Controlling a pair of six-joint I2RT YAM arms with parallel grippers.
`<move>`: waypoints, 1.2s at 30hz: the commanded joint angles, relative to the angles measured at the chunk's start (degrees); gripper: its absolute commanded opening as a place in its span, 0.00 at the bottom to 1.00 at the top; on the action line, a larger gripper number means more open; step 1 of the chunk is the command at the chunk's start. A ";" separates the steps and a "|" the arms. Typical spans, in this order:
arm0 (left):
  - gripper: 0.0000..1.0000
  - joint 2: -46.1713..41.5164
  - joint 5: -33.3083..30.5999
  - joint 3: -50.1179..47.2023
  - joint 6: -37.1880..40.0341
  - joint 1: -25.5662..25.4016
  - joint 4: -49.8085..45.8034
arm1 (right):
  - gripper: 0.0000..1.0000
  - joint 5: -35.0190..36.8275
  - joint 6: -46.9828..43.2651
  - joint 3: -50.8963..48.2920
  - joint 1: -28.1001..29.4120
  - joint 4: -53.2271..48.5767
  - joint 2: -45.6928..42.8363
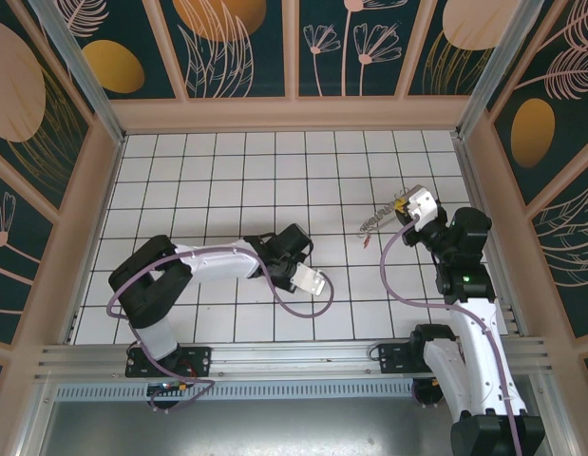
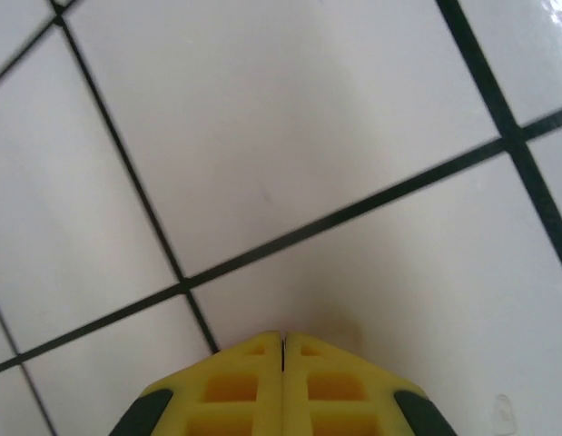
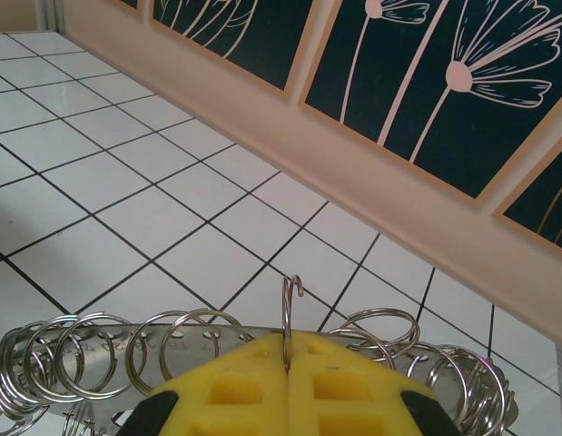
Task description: Put the keys on the keyring
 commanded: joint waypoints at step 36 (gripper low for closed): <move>0.30 4.02 2.54 2.98 2.12 1.06 -0.41 | 0.00 -0.29 -0.36 -0.66 -0.28 2.18 -0.69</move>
